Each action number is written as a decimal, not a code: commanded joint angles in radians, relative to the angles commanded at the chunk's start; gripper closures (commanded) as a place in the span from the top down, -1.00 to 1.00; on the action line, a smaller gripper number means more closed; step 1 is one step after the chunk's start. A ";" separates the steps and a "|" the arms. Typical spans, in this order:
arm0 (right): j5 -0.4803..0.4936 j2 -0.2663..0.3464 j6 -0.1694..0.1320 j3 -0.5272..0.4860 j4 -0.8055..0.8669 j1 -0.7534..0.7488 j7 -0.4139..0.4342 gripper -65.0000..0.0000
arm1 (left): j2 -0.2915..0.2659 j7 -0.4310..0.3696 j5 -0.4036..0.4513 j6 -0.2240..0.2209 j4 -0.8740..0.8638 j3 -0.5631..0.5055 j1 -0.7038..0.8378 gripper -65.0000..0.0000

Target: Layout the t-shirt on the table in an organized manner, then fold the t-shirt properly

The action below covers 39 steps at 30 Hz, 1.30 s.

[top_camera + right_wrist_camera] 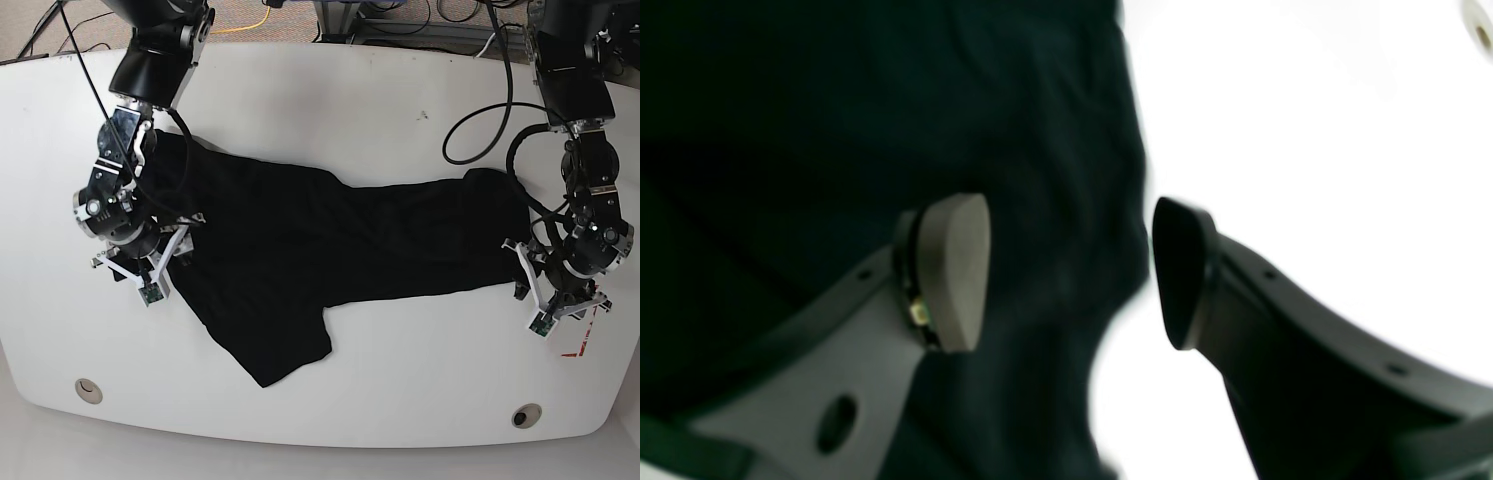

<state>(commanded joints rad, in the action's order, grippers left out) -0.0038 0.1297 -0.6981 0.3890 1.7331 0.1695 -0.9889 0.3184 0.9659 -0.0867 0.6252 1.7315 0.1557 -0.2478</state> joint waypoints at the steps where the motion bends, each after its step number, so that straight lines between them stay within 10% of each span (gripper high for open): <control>1: 0.000 0.002 0.000 0.018 0.020 -0.025 0.000 0.15 | -0.011 0.014 -0.018 0.000 0.021 0.000 0.014 0.06; 21: 0.002 0.021 0.000 0.097 -0.009 -0.198 0.008 0.40 | -0.064 0.068 -0.146 -0.006 0.061 -0.003 0.097 0.15; 33: 0.002 0.026 0.000 0.192 -0.207 -0.192 0.163 0.39 | -0.092 0.068 -0.143 -0.008 0.060 -0.003 0.101 0.15; 39: 0.002 0.026 0.000 0.193 -0.209 -0.195 0.161 -0.25 | -0.097 0.068 -0.143 -0.009 0.058 -0.002 0.092 0.15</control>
<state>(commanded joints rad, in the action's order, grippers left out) -0.0023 0.1557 -0.6981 0.5823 1.5244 -0.0253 -0.8278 0.2217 1.0334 -0.2294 0.6160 1.7898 0.1542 -0.1557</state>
